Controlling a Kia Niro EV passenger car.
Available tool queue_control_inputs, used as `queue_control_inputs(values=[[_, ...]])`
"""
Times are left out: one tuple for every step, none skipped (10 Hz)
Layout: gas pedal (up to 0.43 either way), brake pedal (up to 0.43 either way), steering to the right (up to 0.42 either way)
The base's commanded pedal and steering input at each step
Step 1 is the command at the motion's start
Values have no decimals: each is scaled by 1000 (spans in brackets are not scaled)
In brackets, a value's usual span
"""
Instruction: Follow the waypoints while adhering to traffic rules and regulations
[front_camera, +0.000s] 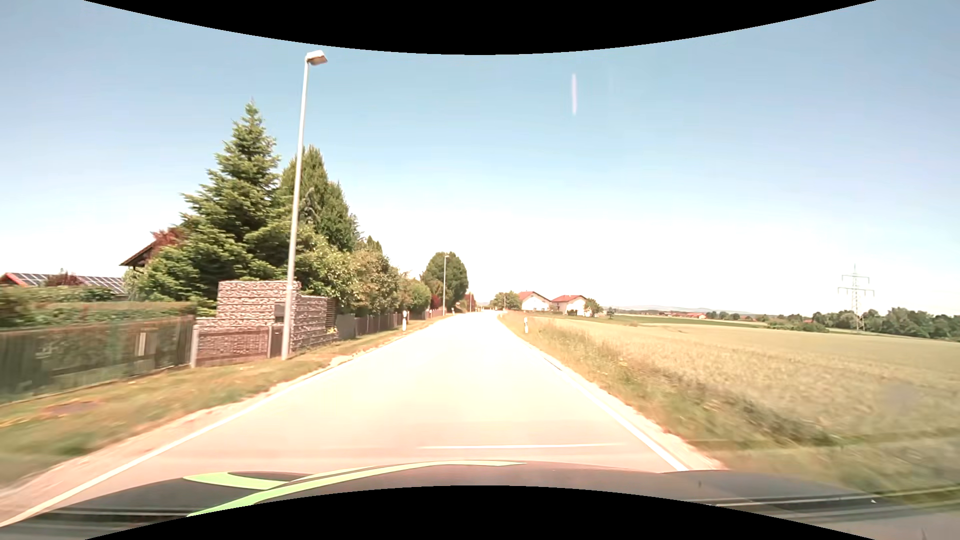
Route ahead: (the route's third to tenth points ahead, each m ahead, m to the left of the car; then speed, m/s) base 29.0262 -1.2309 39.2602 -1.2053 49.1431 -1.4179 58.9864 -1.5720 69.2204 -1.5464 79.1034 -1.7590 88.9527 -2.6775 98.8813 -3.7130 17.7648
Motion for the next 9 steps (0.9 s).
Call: queue_control_inputs(values=[[150, 0, 1], [150, 0, 1], [150, 0, 1], [138, 0, 1], [118, 0, 0], [110, 0, 0], [98, 0, 0], [79, 0, 1], [67, 0, 0]])
